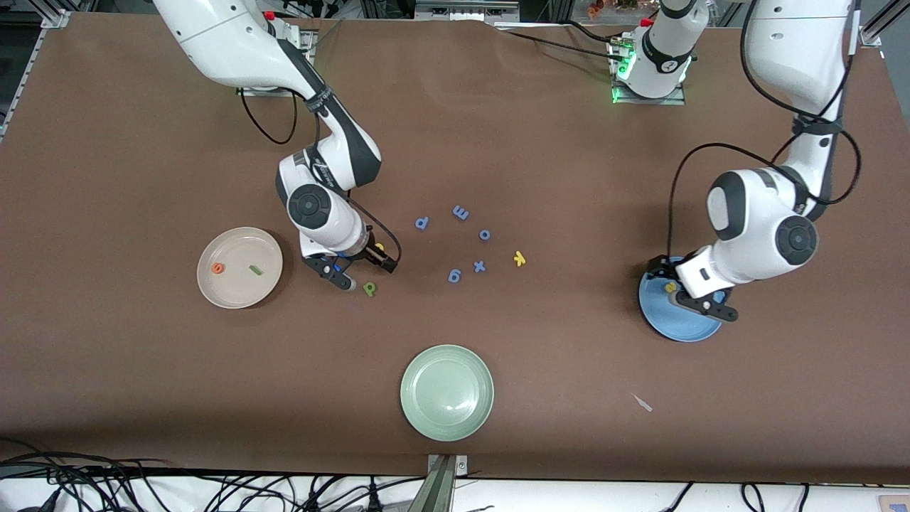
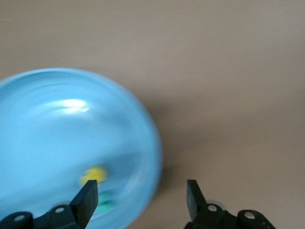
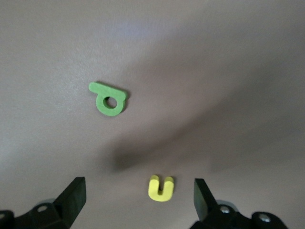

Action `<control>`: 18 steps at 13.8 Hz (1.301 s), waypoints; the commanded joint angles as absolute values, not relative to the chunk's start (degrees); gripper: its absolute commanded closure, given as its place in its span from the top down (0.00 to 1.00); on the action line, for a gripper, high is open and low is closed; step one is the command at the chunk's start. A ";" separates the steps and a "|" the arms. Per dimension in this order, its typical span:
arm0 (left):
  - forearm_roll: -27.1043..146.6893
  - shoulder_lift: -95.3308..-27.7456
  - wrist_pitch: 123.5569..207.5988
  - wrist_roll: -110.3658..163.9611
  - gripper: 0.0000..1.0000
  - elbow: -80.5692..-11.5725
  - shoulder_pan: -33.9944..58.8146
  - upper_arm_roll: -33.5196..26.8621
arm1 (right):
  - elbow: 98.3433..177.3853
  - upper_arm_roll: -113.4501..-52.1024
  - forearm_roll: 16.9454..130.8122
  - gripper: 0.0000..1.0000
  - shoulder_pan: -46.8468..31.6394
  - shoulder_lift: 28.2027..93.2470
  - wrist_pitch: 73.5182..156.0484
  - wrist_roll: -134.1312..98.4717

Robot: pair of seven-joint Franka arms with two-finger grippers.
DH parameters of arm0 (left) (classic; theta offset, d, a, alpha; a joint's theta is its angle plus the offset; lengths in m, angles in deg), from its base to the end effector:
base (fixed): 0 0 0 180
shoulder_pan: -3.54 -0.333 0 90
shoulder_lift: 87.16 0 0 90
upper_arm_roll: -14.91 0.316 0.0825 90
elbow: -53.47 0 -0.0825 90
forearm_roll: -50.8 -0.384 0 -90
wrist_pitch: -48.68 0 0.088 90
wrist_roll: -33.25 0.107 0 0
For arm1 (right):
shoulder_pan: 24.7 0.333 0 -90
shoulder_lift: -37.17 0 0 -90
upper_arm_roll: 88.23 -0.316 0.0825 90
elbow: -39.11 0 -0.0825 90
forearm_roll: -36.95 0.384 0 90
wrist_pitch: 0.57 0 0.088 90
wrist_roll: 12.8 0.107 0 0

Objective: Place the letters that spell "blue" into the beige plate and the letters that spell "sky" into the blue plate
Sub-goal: 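Grasp the yellow u with the right gripper while the left gripper reaches the k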

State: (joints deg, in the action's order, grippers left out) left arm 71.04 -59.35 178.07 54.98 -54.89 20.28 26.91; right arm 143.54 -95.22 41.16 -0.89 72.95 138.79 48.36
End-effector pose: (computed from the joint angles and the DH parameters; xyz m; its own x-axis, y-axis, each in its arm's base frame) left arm 0.6190 -0.0667 0.2438 0.9686 -0.2433 -0.0510 -0.2306 -0.9560 0.1814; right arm 0.5588 0.3277 0.1932 0.8168 -0.5661 -0.1114 -0.5730 -0.8185 -0.0424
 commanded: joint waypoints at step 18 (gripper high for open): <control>73.83 -47.35 189.04 16.46 0.82 -44.00 34.91 19.83 | 149.23 -94.99 41.16 0.20 0.70 72.15 141.46 50.40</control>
